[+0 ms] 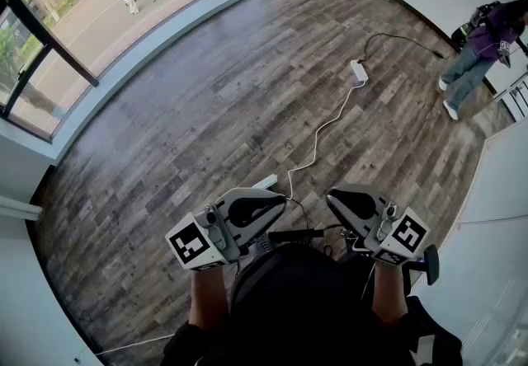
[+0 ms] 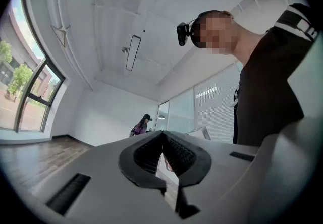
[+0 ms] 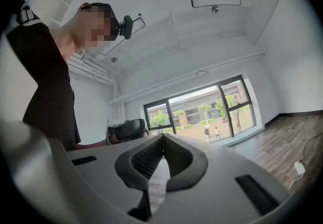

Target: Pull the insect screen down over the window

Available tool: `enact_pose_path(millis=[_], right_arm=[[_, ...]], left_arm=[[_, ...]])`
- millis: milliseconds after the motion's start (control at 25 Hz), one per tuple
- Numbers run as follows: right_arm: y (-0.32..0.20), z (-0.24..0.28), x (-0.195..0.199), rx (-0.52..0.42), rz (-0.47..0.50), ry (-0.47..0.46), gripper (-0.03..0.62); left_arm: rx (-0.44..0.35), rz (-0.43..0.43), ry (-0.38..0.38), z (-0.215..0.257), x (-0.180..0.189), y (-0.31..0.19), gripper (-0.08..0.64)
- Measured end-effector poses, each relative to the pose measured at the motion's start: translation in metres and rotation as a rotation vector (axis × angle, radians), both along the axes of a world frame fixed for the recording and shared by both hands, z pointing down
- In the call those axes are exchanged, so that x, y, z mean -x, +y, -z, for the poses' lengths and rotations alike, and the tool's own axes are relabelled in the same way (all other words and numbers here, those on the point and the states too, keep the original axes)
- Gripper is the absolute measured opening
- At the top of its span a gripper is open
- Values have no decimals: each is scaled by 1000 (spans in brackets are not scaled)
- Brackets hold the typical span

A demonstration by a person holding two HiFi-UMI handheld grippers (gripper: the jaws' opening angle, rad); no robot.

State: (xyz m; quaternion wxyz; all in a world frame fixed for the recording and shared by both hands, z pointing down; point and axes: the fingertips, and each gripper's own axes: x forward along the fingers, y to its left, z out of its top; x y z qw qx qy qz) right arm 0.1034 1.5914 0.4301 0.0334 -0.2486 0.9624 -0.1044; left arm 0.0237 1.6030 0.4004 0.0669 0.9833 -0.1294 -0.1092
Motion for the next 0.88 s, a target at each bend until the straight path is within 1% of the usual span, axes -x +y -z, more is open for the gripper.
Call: enact_pose_path(millis=[240,360,520,640,720,800,880], right_arm=[[-2,-2,5,4,-15,-6,8],[-2,-2,8,-2,-10,-3,8],[0,7,12,-7,-9,-5,8],[-10,10,6,33,-61,-65,8],[-19,5,0,65,-104,-92,11],[-23,-5,-2,87,-128,-75,27],[-23,-14,1,102,-133,-53,85]], left_arm=[[8,12,16,-2,10,-3,8],[-16,38,39,3,15,-3,8],[-4,23,12,2,17,-1,8],[15,41,65,13,17,-9,8],[34,72,70,7,23,-16,13],[48,113,71,2,30,-21,87],[64,147,73,-3,38,-26,143]])
